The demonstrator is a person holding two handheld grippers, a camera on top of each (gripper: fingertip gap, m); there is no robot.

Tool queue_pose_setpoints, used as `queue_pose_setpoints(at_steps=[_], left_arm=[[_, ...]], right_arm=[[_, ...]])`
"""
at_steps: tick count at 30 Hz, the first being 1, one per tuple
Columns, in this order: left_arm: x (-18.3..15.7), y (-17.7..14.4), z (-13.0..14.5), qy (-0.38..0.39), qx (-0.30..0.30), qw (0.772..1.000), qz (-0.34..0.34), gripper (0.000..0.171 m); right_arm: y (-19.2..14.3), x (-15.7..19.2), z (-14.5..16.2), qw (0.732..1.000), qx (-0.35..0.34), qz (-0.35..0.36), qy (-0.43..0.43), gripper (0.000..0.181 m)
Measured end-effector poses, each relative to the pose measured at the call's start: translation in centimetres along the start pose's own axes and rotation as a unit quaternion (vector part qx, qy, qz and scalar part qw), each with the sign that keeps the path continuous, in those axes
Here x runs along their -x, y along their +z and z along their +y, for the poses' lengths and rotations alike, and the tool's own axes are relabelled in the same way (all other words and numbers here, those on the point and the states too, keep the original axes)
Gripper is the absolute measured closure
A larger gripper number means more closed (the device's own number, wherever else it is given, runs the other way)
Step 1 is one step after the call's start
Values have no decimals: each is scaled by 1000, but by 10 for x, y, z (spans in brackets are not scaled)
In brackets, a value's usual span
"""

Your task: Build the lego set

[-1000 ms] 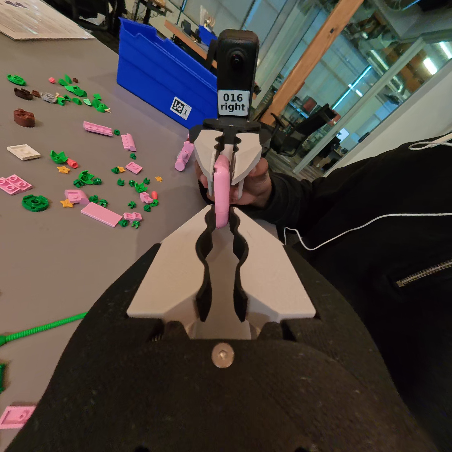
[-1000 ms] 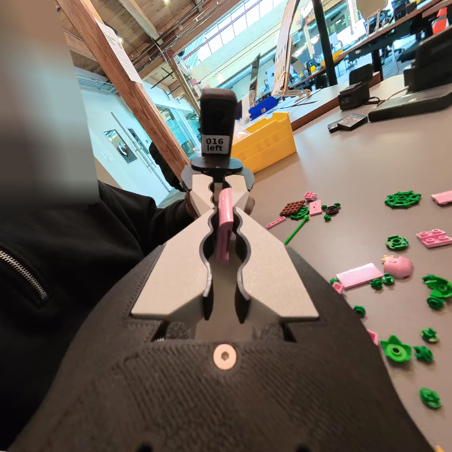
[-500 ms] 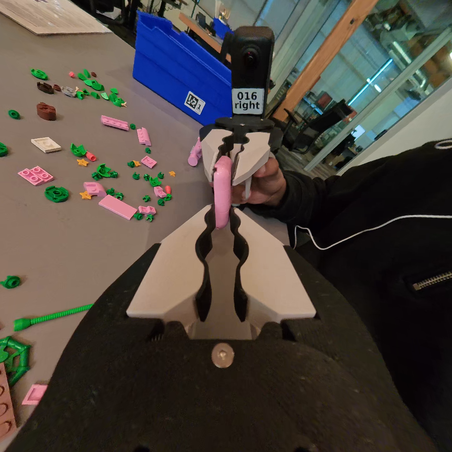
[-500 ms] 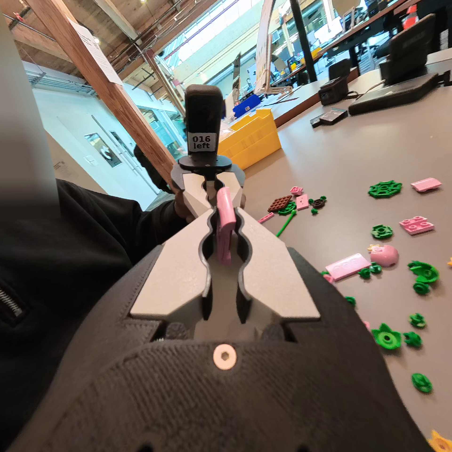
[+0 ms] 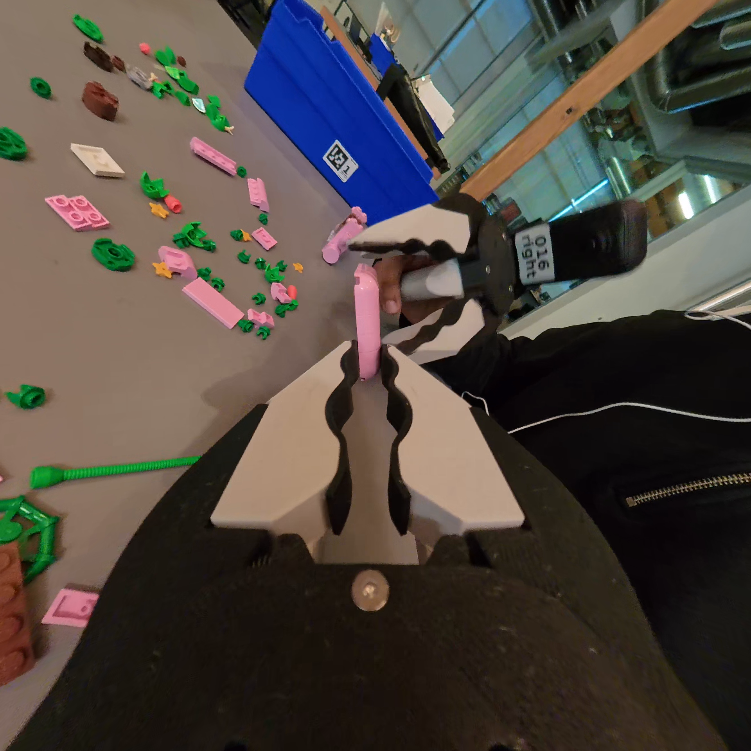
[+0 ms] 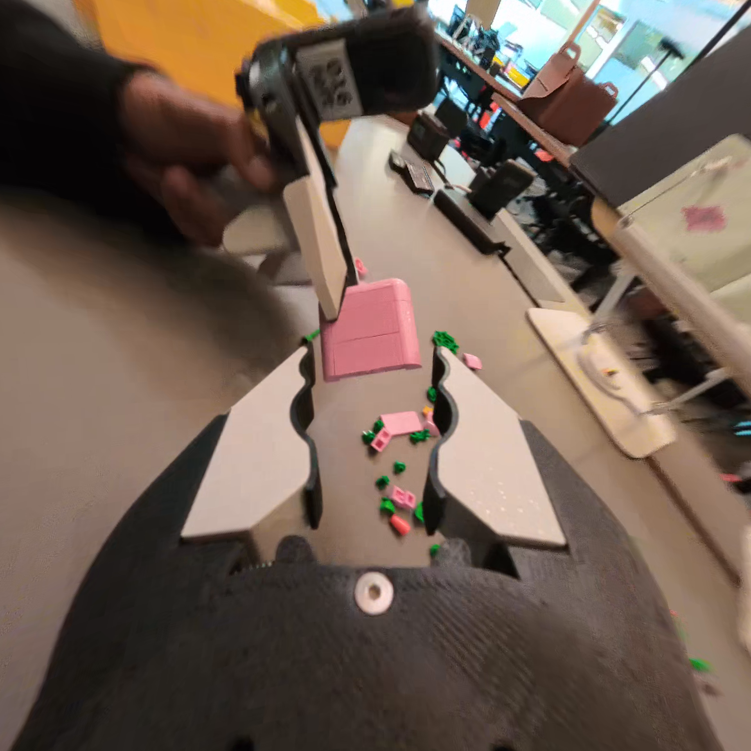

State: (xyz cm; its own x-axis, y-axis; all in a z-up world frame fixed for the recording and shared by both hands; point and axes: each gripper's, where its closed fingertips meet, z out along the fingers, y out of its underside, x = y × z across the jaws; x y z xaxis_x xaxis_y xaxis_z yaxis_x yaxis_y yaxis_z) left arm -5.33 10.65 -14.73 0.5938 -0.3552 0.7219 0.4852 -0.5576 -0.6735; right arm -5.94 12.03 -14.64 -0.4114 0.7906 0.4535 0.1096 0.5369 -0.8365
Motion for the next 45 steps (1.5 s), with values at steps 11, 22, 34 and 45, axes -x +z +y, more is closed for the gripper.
queue_pose_setpoints(at_steps=[11, 22, 34, 45], left_arm=[[4, 3, 4, 53, 15, 998, -39, 160], [53, -14, 0, 207, 49, 943, -256, 147], [52, -7, 9, 236, 76, 933, -261, 149], [49, -3, 12, 237, 82, 934, -254, 150]], right_arm=[[7, 7, 13, 992, 64, 36, -99, 129], [12, 31, 49, 984, 153, -79, 53, 175], [7, -31, 70, 971, 156, 59, 170, 108], [11, -14, 88, 951, 206, 5, 230, 113]])
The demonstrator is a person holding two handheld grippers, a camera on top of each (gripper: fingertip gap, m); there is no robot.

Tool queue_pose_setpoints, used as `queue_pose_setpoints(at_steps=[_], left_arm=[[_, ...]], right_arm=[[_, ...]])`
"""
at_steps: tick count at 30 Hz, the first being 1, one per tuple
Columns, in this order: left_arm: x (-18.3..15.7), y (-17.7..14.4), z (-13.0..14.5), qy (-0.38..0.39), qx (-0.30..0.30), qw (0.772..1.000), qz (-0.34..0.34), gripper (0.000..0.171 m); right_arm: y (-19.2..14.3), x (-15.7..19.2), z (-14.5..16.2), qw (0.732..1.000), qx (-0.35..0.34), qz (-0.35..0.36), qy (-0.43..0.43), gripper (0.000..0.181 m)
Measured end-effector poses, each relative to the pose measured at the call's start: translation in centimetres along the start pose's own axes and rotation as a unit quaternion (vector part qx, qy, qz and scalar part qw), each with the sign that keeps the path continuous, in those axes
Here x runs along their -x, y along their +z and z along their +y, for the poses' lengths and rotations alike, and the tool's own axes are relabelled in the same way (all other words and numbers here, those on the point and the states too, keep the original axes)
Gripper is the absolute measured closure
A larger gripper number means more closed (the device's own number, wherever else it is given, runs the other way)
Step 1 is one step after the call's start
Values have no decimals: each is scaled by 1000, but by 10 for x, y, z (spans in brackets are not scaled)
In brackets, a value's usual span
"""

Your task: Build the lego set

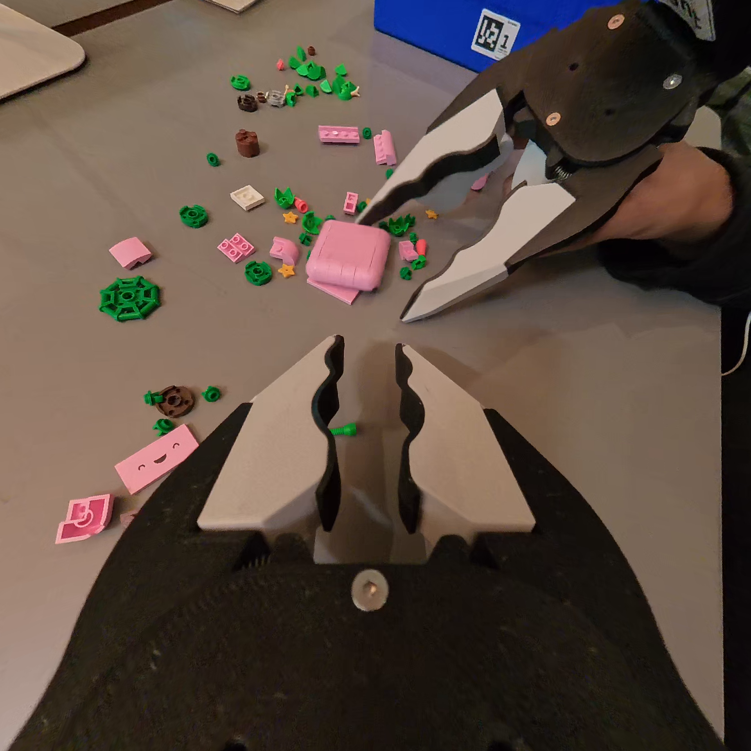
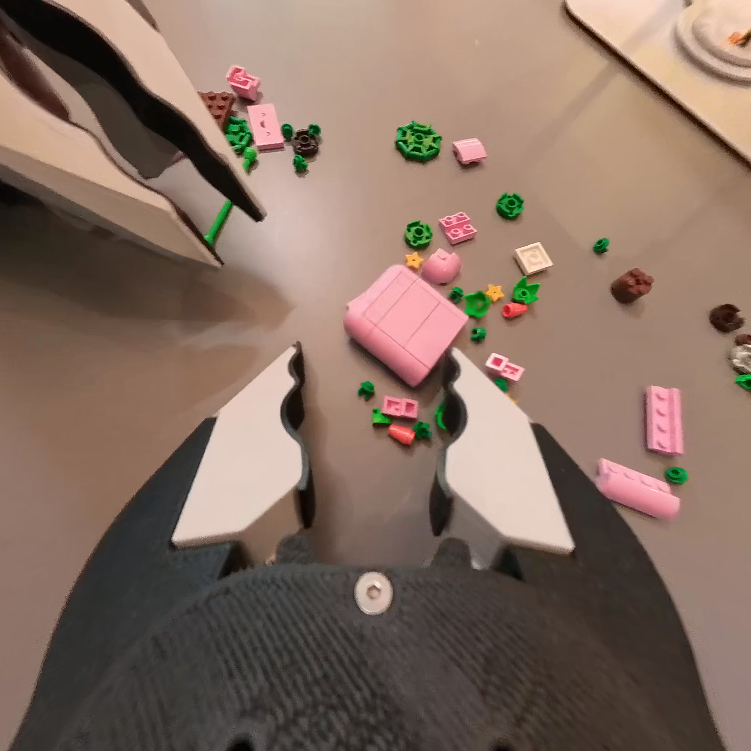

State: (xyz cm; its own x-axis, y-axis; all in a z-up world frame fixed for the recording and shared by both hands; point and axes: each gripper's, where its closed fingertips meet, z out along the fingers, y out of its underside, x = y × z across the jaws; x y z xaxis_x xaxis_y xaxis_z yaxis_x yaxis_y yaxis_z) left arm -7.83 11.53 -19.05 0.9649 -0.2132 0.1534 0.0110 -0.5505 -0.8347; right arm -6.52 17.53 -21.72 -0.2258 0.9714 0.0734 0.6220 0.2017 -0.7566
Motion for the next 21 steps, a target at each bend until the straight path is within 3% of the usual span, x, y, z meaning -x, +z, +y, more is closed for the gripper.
queue_pose_setpoints(at_steps=[5, 7, 13, 18, 21], left_arm=[[2, -1, 0, -6, -2, 1000, -1, 150], [2, 0, 0, -6, 0, 1000, -4, 148], [6, 1, 1, -5, 4, 1000, -20, 131], [5, 3, 4, 4, 15, 1000, -25, 128], [5, 3, 4, 3, 15, 1000, -25, 128]], right_arm=[[-10, 49, -11, 989, -30, -145, -10, 156], [-14, 64, -17, 982, -44, -182, -19, 156], [-8, 53, -13, 988, -36, -142, -41, 152], [-5, 54, -8, 989, -19, -144, -37, 150], [0, 40, -2, 994, -2, -97, -46, 148]])
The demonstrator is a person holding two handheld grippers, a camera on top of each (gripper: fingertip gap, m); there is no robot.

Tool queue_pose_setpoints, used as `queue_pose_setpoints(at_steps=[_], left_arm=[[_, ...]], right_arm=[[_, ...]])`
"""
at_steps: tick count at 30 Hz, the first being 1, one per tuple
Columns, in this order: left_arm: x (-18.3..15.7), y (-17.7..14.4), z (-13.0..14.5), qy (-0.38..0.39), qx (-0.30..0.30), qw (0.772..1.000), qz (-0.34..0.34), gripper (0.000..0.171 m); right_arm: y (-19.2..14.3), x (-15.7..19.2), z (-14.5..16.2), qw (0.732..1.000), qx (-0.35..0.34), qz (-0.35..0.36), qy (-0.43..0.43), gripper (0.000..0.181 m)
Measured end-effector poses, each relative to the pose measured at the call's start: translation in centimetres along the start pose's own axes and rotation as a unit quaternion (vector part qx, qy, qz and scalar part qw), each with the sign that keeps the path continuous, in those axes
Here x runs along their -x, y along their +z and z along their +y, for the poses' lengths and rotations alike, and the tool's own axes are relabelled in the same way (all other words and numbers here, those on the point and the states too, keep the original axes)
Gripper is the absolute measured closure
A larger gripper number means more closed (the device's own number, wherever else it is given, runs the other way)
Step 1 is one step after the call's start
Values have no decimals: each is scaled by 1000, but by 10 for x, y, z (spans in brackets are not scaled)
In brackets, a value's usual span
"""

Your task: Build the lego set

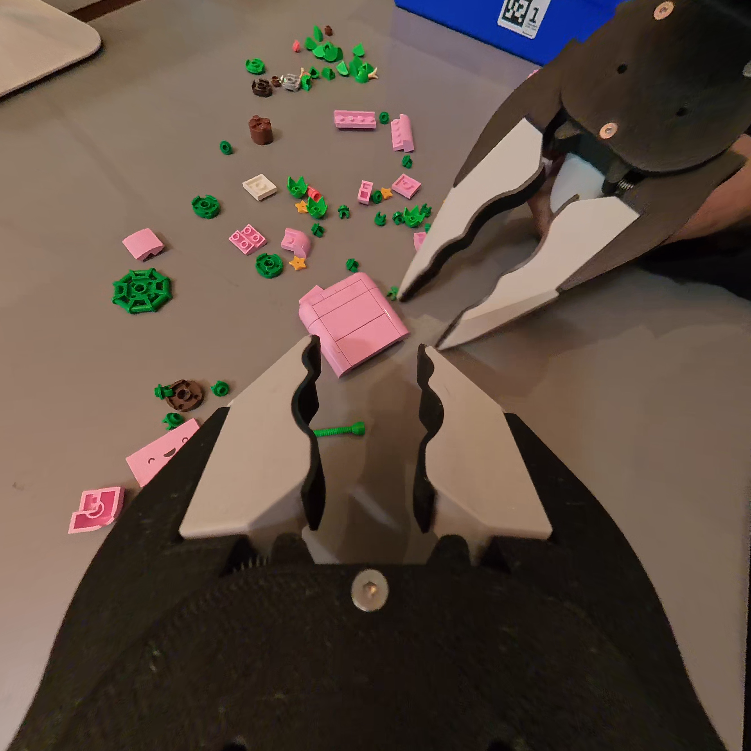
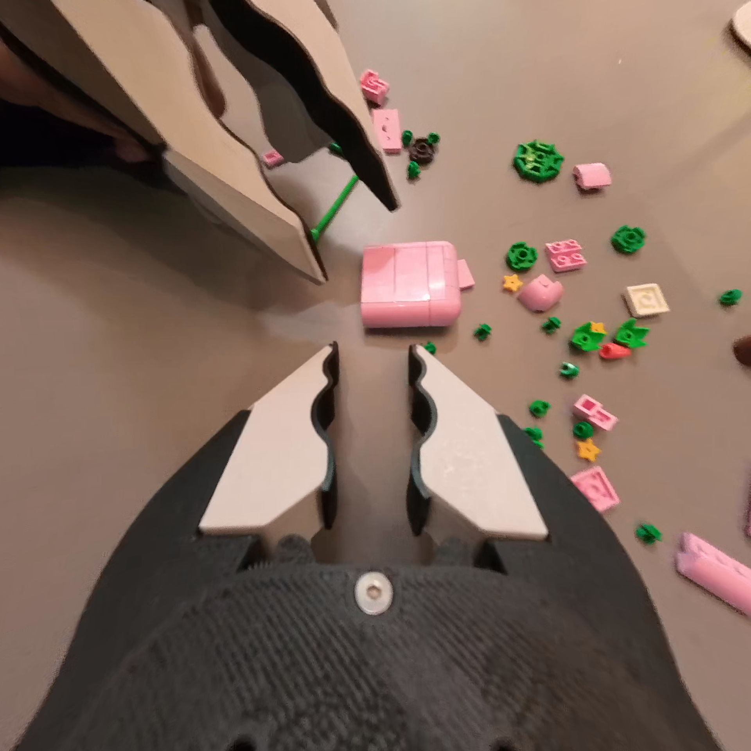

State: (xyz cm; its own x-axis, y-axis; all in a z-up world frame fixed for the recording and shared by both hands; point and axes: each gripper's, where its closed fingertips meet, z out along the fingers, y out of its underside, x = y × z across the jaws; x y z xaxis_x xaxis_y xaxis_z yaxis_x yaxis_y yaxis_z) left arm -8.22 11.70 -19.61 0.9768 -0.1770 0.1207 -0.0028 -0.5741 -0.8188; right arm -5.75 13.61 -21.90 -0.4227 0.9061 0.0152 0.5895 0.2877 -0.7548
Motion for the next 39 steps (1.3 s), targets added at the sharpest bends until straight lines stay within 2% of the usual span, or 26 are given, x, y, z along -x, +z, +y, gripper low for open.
queue_pose_setpoints(at_steps=[3, 7, 9, 13, 15, 19, 20, 22, 24, 25, 27, 28, 30, 32, 35, 39], left_arm=[[1, -1, -2, 4, -8, 1000, -2, 125], [9, -1, -8, 42, -19, 998, -32, 122], [11, 1, -13, 81, -24, 996, -36, 115], [-5, 14, -9, 180, 7, 983, 21, 94], [1, 23, -8, 213, 21, 977, 8, 89], [11, 36, -1, 211, 61, 976, 5, 84], [11, 37, 0, 202, 69, 977, 12, 87], [7, 37, 4, 187, 78, 979, 32, 110], [6, 35, 3, 192, 74, 978, 27, 115], [4, 32, 1, 200, 64, 977, 24, 122], [0, 23, -11, 213, 28, 977, 7, 154], [-6, 18, -15, 215, 14, 976, 8, 158], [-20, 9, -19, 208, 5, 978, 29, 144], [-21, 5, -21, 202, -3, 979, 20, 129], [-2, 4, -18, 181, -1, 983, -18, 113], [19, 11, -10, 135, 23, 990, -24, 94]], right_arm=[[-3, -12, -1, 999, -5, 30, 9, 139], [-13, -11, -13, 999, -42, 16, 30, 144], [-19, -16, -19, 997, -61, 23, 35, 144], [-32, -24, -26, 994, -92, 35, 40, 147], [-37, -26, -30, 993, -106, 33, 43, 151], [-45, -27, -36, 990, -128, 33, 48, 153], [-46, -28, -36, 990, -130, 33, 48, 153], [-47, -28, -37, 990, -131, 35, 46, 153], [-48, -28, -37, 990, -131, 37, 43, 154], [-48, -28, -38, 990, -132, 39, 40, 155], [-50, -29, -39, 989, -137, 46, 36, 156], [-51, -30, -40, 988, -139, 50, 34, 157], [-53, -33, -39, 988, -141, 56, 36, 157], [-53, -36, -38, 987, -142, 57, 42, 157], [-53, -37, -38, 987, -142, 56, 47, 157], [-50, -34, -38, 988, -136, 60, 36, 156]])
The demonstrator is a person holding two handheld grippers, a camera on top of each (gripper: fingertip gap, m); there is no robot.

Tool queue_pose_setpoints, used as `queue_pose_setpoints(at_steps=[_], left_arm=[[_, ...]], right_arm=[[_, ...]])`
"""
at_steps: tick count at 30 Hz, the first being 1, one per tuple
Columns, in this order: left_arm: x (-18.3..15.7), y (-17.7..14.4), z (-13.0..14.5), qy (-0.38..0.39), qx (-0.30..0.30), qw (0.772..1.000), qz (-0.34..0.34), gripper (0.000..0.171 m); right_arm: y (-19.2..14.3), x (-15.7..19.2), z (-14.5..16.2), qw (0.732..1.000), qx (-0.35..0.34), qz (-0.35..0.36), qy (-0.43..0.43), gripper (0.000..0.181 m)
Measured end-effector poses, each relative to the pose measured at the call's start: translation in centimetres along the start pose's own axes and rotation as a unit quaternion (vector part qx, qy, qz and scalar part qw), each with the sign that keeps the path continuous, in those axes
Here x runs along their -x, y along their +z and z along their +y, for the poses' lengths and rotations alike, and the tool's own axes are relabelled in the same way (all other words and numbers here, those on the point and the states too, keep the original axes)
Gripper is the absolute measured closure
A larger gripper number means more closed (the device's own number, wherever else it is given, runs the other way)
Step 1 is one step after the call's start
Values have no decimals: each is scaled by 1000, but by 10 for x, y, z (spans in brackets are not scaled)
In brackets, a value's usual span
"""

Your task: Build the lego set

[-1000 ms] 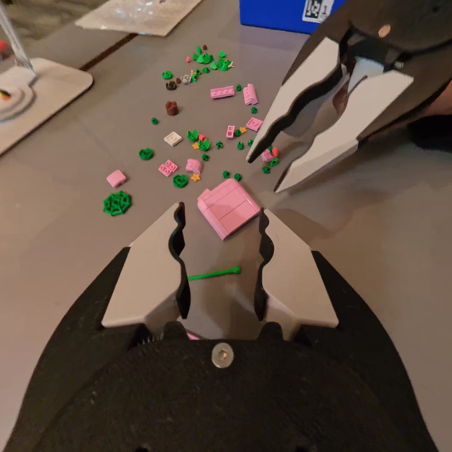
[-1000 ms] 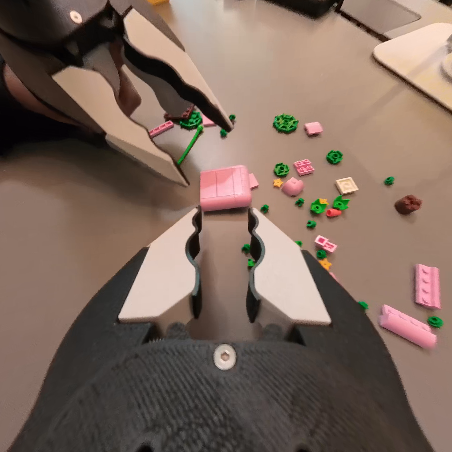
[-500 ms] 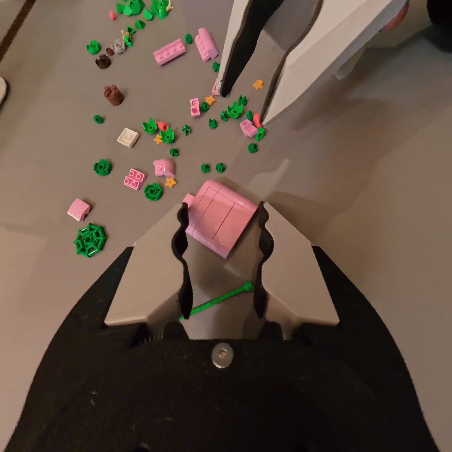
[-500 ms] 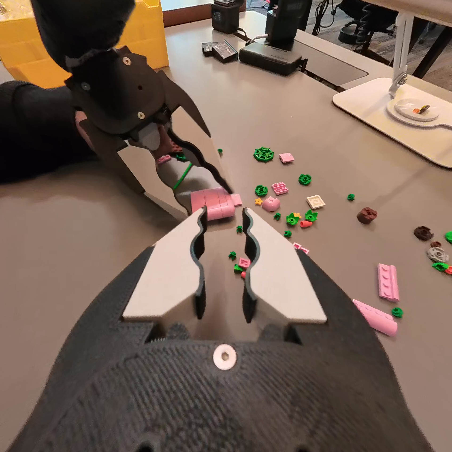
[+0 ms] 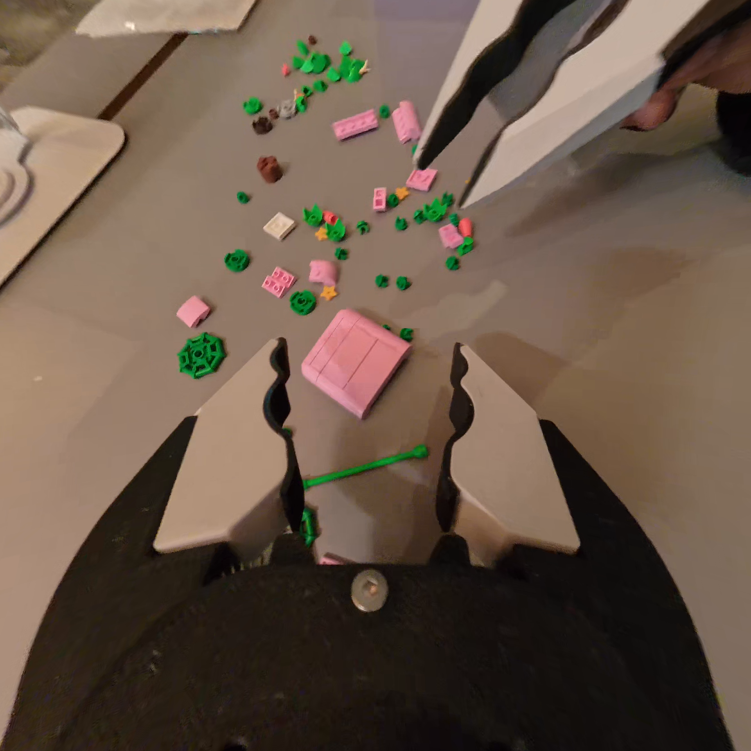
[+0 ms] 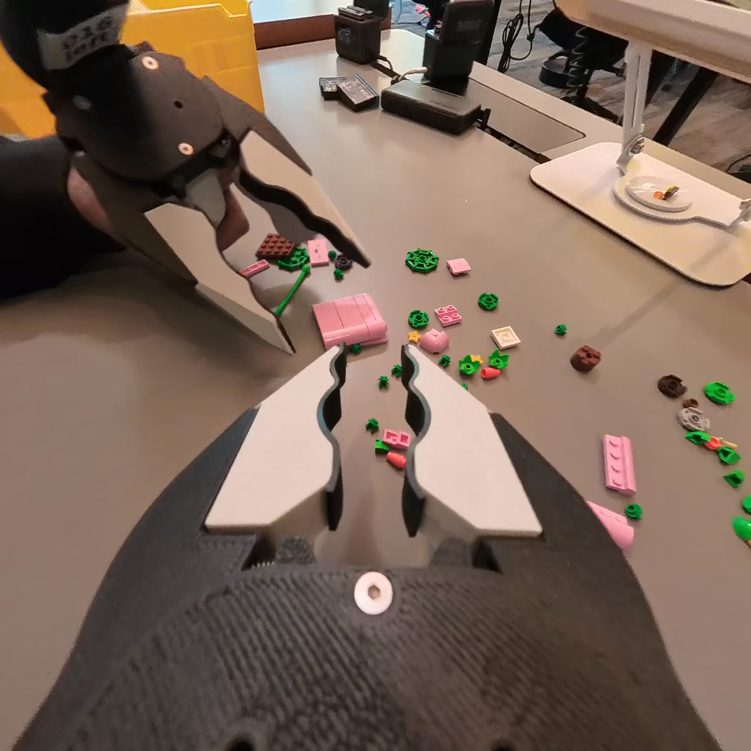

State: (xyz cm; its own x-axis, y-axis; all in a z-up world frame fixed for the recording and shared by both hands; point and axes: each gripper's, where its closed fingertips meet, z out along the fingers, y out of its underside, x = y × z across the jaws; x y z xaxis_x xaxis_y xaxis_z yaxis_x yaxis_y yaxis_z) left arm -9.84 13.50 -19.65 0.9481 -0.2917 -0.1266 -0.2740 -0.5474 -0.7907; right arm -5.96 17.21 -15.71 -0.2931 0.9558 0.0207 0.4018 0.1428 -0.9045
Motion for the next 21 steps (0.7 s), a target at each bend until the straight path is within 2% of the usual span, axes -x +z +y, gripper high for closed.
queue_pose_setpoints(at_steps=[4, 7, 12, 21], left_arm=[[16, 12, 14, -6, 33, 999, 18, 89], [11, 15, 20, -29, 53, 995, 75, 91], [9, 17, 22, -15, 62, 996, 67, 115], [-3, 7, 20, 11, 47, 997, 58, 121]], right_arm=[[1, 2, 0, 1000, 2, -2, -6, 156], [0, 4, -1, 1000, -1, -6, -6, 156], [-2, 7, -4, 1000, -6, -11, -9, 155], [-3, 5, -4, 1000, -7, -6, -11, 155]])
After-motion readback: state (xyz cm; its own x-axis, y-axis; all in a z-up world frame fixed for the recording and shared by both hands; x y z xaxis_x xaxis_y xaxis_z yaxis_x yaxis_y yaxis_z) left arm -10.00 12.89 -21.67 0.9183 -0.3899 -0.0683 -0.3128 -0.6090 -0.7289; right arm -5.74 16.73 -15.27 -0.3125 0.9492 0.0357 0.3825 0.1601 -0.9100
